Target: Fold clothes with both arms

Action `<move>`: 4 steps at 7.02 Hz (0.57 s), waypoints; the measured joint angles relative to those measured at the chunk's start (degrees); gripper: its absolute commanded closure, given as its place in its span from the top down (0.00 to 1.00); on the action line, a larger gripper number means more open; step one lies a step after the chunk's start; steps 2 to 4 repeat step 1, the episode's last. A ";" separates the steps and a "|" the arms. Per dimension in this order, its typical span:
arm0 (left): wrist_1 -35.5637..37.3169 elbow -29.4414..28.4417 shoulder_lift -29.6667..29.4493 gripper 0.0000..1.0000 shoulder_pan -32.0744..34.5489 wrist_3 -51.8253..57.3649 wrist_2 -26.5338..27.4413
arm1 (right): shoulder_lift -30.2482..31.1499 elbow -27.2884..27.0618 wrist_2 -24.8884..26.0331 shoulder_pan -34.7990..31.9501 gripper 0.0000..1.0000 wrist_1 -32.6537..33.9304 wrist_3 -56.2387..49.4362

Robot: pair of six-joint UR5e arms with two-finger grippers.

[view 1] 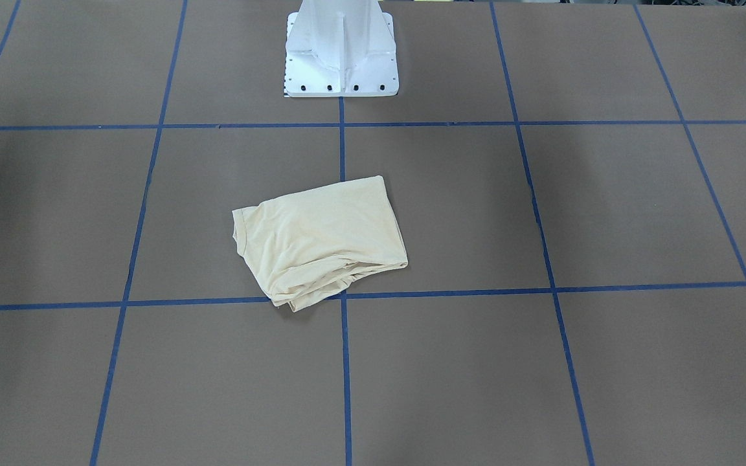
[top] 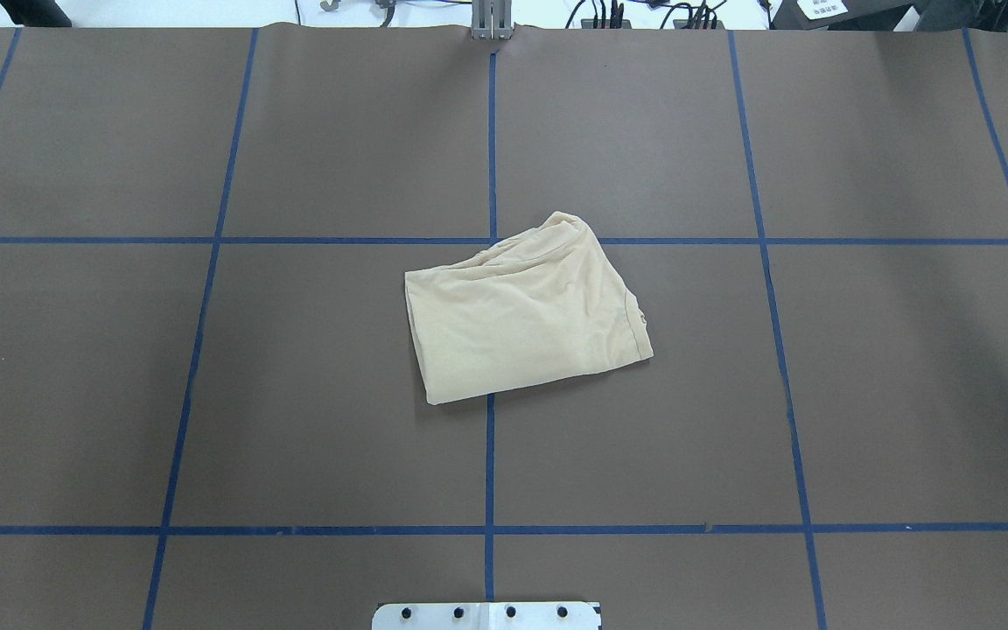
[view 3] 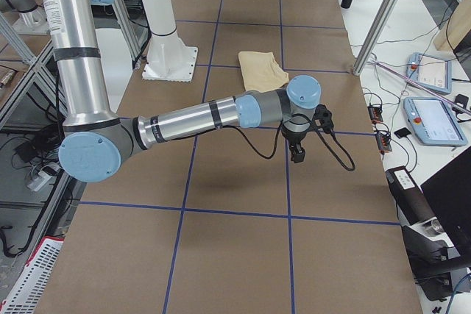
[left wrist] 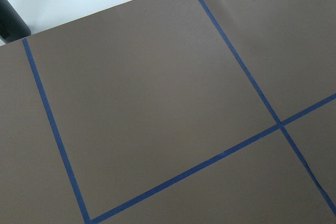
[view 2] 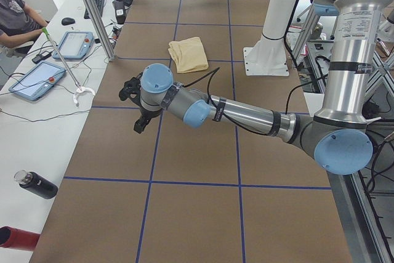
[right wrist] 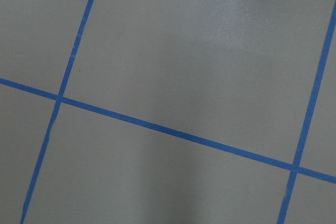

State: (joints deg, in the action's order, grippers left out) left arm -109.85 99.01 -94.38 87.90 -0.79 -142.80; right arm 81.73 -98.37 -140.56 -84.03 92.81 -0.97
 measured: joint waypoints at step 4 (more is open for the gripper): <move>-0.01 0.08 -0.01 1.00 0.01 0.00 -0.01 | 0.01 0.00 0.00 0.00 1.00 0.00 0.00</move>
